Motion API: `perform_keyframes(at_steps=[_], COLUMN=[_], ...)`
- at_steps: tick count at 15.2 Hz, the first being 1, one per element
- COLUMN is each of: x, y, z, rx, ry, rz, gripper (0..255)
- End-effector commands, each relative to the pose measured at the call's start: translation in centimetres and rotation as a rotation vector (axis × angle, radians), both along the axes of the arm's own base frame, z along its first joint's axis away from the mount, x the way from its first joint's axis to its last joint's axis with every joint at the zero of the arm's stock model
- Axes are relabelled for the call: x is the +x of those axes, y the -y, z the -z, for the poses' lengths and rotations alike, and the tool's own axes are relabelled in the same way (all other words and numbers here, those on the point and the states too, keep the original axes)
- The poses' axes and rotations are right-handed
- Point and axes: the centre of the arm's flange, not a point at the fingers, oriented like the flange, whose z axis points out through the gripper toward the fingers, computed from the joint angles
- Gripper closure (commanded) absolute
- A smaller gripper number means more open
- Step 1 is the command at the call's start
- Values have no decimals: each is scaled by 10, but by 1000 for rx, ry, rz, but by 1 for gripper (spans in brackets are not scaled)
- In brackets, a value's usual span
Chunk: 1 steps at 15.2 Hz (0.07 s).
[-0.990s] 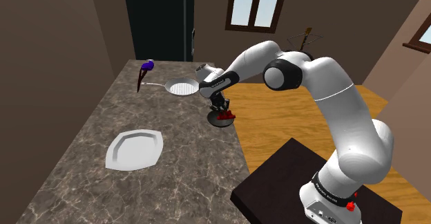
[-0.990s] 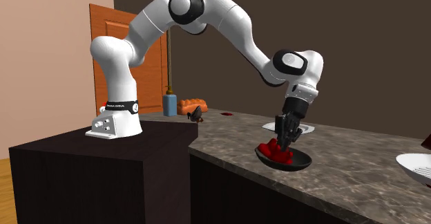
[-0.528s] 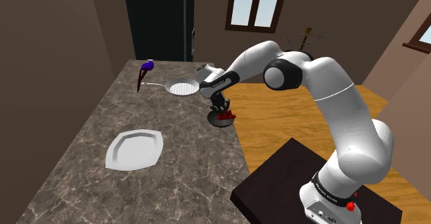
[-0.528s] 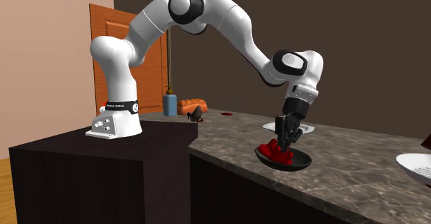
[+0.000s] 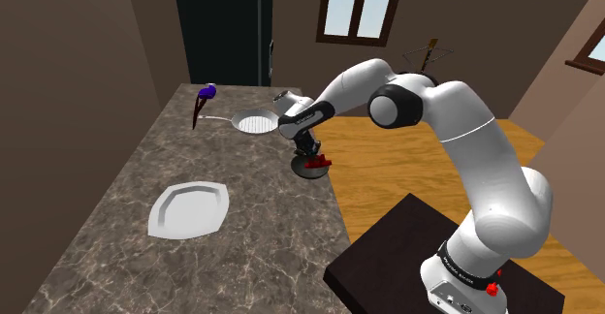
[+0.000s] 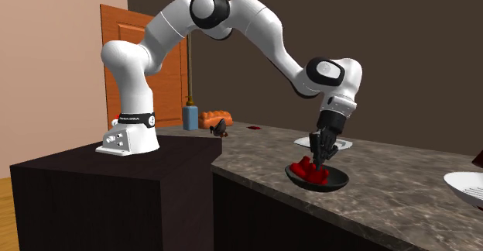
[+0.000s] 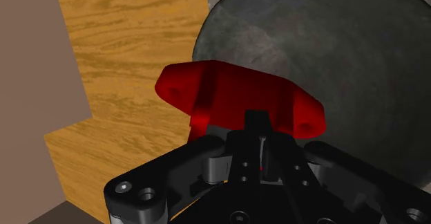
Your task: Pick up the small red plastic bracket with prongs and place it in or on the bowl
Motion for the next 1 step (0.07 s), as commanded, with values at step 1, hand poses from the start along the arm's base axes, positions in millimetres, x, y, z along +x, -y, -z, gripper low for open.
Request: perform_keyframes(at_steps=[1], x=[-3], y=[-3], z=[7], rx=[2], ry=[-11], rz=[-1], gripper=[255])
